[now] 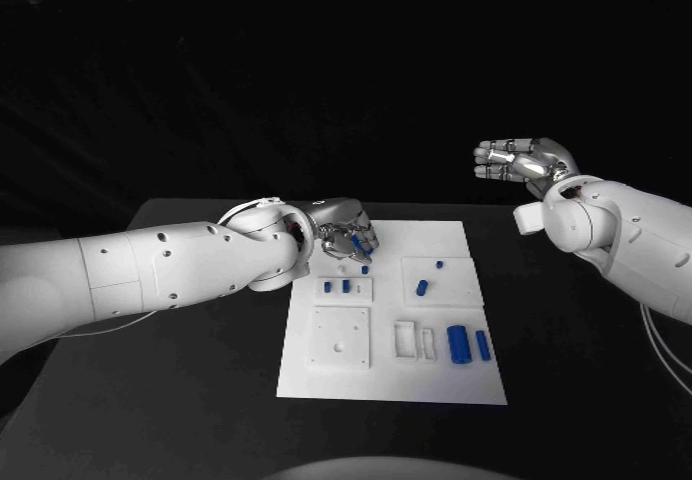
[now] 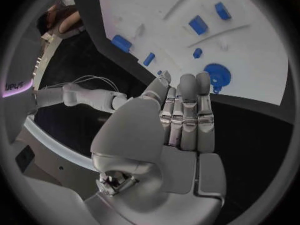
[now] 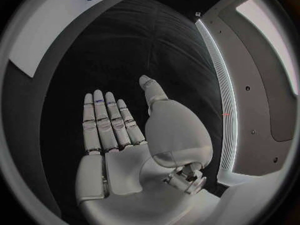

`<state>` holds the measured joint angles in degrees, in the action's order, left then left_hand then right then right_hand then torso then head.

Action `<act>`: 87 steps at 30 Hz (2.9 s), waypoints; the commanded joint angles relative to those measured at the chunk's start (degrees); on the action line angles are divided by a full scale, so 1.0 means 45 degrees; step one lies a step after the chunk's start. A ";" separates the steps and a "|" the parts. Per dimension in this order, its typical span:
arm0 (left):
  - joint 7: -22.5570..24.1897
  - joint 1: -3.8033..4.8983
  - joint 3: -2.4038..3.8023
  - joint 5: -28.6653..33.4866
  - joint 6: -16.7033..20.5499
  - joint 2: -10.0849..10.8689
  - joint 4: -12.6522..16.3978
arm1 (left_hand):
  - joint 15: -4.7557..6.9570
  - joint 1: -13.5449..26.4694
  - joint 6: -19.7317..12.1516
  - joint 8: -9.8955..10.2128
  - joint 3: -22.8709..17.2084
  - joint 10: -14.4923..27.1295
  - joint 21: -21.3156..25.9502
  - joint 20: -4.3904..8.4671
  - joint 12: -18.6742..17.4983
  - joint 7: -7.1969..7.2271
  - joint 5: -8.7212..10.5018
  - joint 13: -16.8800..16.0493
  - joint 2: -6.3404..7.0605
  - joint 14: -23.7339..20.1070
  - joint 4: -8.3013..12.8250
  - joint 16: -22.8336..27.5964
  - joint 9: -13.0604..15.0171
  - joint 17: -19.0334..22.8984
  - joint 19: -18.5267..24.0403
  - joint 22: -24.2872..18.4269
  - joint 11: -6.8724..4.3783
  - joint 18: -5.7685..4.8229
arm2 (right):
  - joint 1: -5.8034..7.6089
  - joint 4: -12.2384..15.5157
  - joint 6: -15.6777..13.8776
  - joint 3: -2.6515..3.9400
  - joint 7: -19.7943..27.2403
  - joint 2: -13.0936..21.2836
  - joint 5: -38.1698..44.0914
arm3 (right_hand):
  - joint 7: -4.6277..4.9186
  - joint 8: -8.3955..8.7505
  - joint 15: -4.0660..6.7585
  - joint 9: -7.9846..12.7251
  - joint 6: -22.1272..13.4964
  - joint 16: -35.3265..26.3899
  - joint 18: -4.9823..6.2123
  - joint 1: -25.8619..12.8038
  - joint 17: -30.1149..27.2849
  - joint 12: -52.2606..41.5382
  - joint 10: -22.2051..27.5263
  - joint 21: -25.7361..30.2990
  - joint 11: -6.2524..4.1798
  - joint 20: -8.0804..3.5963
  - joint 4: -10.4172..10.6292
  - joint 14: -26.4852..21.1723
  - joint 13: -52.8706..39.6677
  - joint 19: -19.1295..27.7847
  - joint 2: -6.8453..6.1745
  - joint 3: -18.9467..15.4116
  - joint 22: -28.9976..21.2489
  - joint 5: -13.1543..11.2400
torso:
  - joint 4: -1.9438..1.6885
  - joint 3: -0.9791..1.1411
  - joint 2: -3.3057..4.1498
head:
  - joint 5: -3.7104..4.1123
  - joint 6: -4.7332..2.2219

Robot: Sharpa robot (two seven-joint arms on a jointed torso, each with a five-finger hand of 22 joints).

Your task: Assemble the parts on the task board

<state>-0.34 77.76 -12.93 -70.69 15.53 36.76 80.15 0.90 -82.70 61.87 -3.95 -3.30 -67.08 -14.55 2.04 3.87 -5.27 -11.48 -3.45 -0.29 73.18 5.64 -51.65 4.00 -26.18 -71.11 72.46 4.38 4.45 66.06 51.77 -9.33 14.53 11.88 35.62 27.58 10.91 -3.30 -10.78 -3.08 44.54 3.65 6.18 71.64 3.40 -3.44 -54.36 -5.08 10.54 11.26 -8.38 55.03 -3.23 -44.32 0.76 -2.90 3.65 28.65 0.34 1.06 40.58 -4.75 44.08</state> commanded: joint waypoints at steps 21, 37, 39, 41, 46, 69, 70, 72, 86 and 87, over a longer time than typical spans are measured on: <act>0.0908 -0.0433 -0.0120 -0.3188 -0.1096 -0.1256 -0.2298 | 0.0315 -0.0014 -0.0335 0.0072 0.0252 0.1269 -0.0873 0.0230 -0.0083 0.0091 -0.0160 0.0018 0.1015 0.1377 -0.0356 -0.1995 0.0002 0.1205 -0.0807 0.0793 -0.0012 0.0315 | -0.0007 0.0228 0.0406 0.0004 0.0162 -0.0007 0.0039 | -0.0003 0.0061 -0.0016 0.0011 -0.0112 -0.0009 -0.0060 0.0000 0.0016 0.0056 0.0105 0.0016 -0.0030 0.0007 0.0017 -0.0067 0.0013 0.0018 0.0092 -0.0089 0.0000 0.0054 | 0.0025 -0.0021 0.0031 | 0.0046 0.0031; 0.1227 -0.0688 -0.0121 -0.3132 -0.0855 -0.1569 -0.2716 | 0.0401 0.0200 -0.0336 0.0083 -0.0547 0.0793 -0.1088 0.0261 -0.0119 0.0189 -0.0370 0.0030 0.0745 0.1692 -0.0192 -0.2263 -0.0049 0.1525 -0.0908 0.0799 -0.0181 0.0349 | -0.0007 0.0278 0.0387 0.0004 0.0157 0.0004 0.0032 | -0.0003 0.0061 -0.0016 0.0011 -0.0112 -0.0009 -0.0060 0.0000 0.0016 0.0056 0.0105 0.0016 -0.0030 0.0007 0.0017 -0.0067 0.0013 0.0018 0.0092 -0.0089 0.0000 0.0054 | 0.0030 -0.0031 0.0044 | 0.0082 0.0033; 0.1238 -0.0720 -0.0121 -0.3114 -0.0785 -0.1617 -0.2770 | 0.0426 0.0266 -0.0397 0.0084 -0.0731 0.0774 -0.1122 0.0292 -0.0119 0.0212 -0.0365 0.0030 0.0782 0.1711 -0.0154 -0.2265 -0.0054 0.1553 -0.0907 0.0797 -0.0205 0.0317 | -0.0007 0.0291 0.0393 0.0004 0.0155 0.0009 0.0032 | -0.0003 0.0061 -0.0016 0.0011 -0.0112 -0.0009 -0.0060 0.0000 0.0016 0.0056 0.0105 0.0016 -0.0030 0.0007 0.0017 -0.0067 0.0013 0.0018 0.0092 -0.0089 0.0000 0.0054 | 0.0035 -0.0032 0.0049 | 0.0089 0.0026; 0.1245 -0.0752 -0.0121 -0.3078 -0.0725 -0.1661 -0.2828 | 0.0464 0.0319 -0.0426 0.0093 -0.0989 0.0696 -0.1168 0.0321 -0.0121 0.0224 -0.0357 0.0032 0.0754 0.1747 -0.0137 -0.2284 -0.0060 0.1569 -0.0909 0.0803 -0.0240 0.0291 | -0.0007 0.0298 0.0398 0.0004 0.0155 0.0009 0.0032 | -0.0003 0.0061 -0.0016 0.0011 -0.0112 -0.0009 -0.0060 0.0000 0.0016 0.0056 0.0105 0.0016 -0.0030 0.0007 0.0017 -0.0067 0.0013 0.0018 0.0092 -0.0089 0.0000 0.0054 | 0.0034 -0.0025 0.0037 | 0.0099 0.0033; 0.1272 -0.0820 -0.0122 -0.3036 -0.0707 -0.1752 -0.2941 | 0.0495 0.0462 -0.0228 0.0085 -0.1587 0.0522 -0.1277 0.0371 -0.0119 0.0208 -0.0368 0.0031 0.0771 0.1750 -0.0156 -0.2342 -0.0059 0.1568 -0.0874 0.0807 -0.0288 0.0252 | -0.0007 0.0307 0.0399 0.0004 0.0151 0.0009 0.0032 | -0.0003 0.0061 -0.0016 0.0011 -0.0112 -0.0009 -0.0060 0.0000 0.0016 0.0056 0.0105 0.0016 -0.0030 0.0007 0.0017 -0.0067 0.0013 0.0018 0.0092 -0.0089 0.0000 0.0054 | 0.0027 -0.0015 0.0029 | 0.0107 0.0045; 0.1143 -0.0908 -0.0133 -0.3021 -0.1156 -0.1900 -0.3232 | 0.0481 0.0549 0.0311 0.0083 -0.2402 -0.0115 -0.1671 0.0374 -0.0116 0.0123 -0.0181 0.0023 0.0755 0.1705 -0.0157 -0.2463 -0.0060 0.1542 -0.0720 0.0810 -0.0346 0.0274 | -0.0007 0.0310 0.0410 0.0004 0.0150 -0.0016 0.0032 | -0.0007 0.0060 -0.0015 0.0010 -0.0094 -0.0010 -0.0063 0.0016 0.0016 0.0058 0.0122 0.0026 -0.0033 0.0007 0.0018 -0.0062 0.0015 0.0041 0.0115 -0.0117 -0.0004 0.0052 | 0.0026 -0.0027 0.0029 | 0.0113 0.0063; 0.1141 -0.0909 -0.0134 -0.3021 -0.1169 -0.1905 -0.3243 | 0.0484 0.0552 0.0302 0.0084 -0.2405 -0.0102 -0.1674 0.0376 -0.0116 0.0125 -0.0178 0.0023 0.0761 0.1703 -0.0156 -0.2462 -0.0061 0.1542 -0.0714 0.0808 -0.0344 0.0272 | -0.0007 0.0311 0.0409 0.0004 0.0151 -0.0017 0.0032 | -0.0007 0.0060 -0.0015 0.0010 -0.0094 -0.0010 -0.0063 0.0016 0.0016 0.0058 0.0122 0.0026 -0.0033 0.0007 0.0018 -0.0062 0.0015 0.0041 0.0115 -0.0117 -0.0004 0.0052 | 0.0029 -0.0031 0.0033 | 0.0109 0.0066; 0.1143 -0.0910 -0.0135 -0.3021 -0.1186 -0.1915 -0.3264 | 0.0482 0.0579 0.0271 0.0083 -0.2406 -0.0042 -0.1683 0.0380 -0.0115 0.0134 -0.0147 0.0022 0.0784 0.1698 -0.0166 -0.2459 -0.0061 0.1543 -0.0702 0.0805 -0.0338 0.0263 | -0.0007 0.0310 0.0409 0.0004 0.0151 -0.0019 0.0032 | -0.0007 0.0060 -0.0015 0.0010 -0.0094 -0.0010 -0.0063 0.0016 0.0016 0.0058 0.0122 0.0026 -0.0033 0.0007 0.0018 -0.0062 0.0015 0.0041 0.0115 -0.0117 -0.0004 0.0052 | 0.0029 -0.0031 0.0037 | 0.0116 0.0067; 0.1188 -0.0995 -0.0143 -0.2981 -0.1206 -0.1992 -0.3416 | 0.0477 0.0658 0.0135 0.0087 -0.2322 0.0143 -0.1678 0.0382 -0.0116 0.0152 -0.0065 0.0023 0.0854 0.1695 -0.0265 -0.2452 -0.0067 0.1547 -0.0703 0.0788 -0.0304 0.0251 | -0.0007 0.0306 0.0410 0.0004 0.0154 -0.0039 0.0032 | -0.0008 0.0060 -0.0016 0.0010 -0.0096 -0.0009 -0.0061 0.0024 0.0016 0.0057 0.0102 0.0026 -0.0033 0.0005 0.0009 -0.0063 0.0014 0.0024 0.0122 -0.0117 -0.0001 0.0047 | 0.0025 -0.0024 0.0032 | 0.0110 0.0094; 0.1189 -0.1004 -0.0144 -0.2974 -0.1209 -0.2000 -0.3424 | 0.0477 0.0658 0.0135 0.0087 -0.2322 0.0143 -0.1678 0.0382 -0.0116 0.0152 -0.0065 0.0023 0.0854 0.1695 -0.0265 -0.2452 -0.0067 0.1547 -0.0703 0.0788 -0.0304 0.0251 | -0.0007 0.0304 0.0411 0.0004 0.0154 -0.0040 0.0032 | -0.0008 0.0060 -0.0016 0.0010 -0.0096 -0.0009 -0.0061 0.0024 0.0016 0.0057 0.0102 0.0026 -0.0033 0.0005 0.0009 -0.0063 0.0014 0.0024 0.0122 -0.0117 -0.0001 0.0047 | 0.0026 -0.0024 0.0033 | 0.0110 0.0093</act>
<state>4.58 73.29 -13.59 -84.36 10.66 27.97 64.75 2.96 -80.13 62.94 -3.72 -13.80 -66.62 -21.94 3.70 3.60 -4.49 -11.96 -3.37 3.54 80.77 4.76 -62.53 3.79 -19.17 -74.53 74.94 3.07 5.32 66.04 53.07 -8.41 14.53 11.94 35.49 27.54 10.90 -3.30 -10.78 -3.09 44.55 3.66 6.18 71.64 3.40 -3.44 -54.17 -5.08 10.34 11.26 -8.21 55.04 -3.25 -44.32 0.76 -3.07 3.65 28.63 0.43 0.94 40.72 -4.19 44.48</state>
